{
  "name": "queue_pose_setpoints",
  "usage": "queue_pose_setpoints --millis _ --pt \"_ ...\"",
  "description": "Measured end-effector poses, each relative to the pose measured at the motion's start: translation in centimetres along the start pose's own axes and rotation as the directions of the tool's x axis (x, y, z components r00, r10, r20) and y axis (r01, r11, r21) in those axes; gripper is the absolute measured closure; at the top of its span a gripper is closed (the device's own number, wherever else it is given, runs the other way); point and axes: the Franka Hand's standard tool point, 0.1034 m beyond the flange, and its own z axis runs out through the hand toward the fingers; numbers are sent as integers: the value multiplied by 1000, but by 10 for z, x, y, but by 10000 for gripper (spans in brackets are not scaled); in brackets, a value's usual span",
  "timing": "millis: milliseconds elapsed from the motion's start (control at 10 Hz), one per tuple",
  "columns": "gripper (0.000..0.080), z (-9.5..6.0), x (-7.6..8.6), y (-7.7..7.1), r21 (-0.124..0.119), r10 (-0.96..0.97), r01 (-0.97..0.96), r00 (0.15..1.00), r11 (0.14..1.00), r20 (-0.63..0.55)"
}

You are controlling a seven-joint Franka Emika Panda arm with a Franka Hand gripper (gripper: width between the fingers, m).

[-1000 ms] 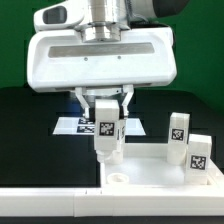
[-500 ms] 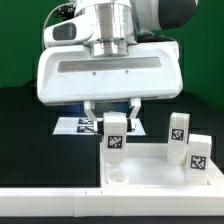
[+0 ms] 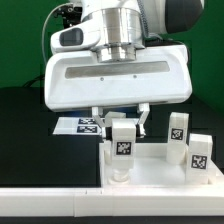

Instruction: Assemble square table

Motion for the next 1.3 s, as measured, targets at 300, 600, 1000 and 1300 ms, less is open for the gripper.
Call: queue_pose_setpoints --millis 300,600,1000,1300 --pt "514 7 -6 4 -13 2 -2 1000 1000 -9" --pt "514 8 -9 5 -38 -2 0 999 999 -51" --pt "434 8 -9 6 -40 -2 -1 998 999 -55" --pt "169 8 -9 7 -40 -2 -1 999 999 -55"
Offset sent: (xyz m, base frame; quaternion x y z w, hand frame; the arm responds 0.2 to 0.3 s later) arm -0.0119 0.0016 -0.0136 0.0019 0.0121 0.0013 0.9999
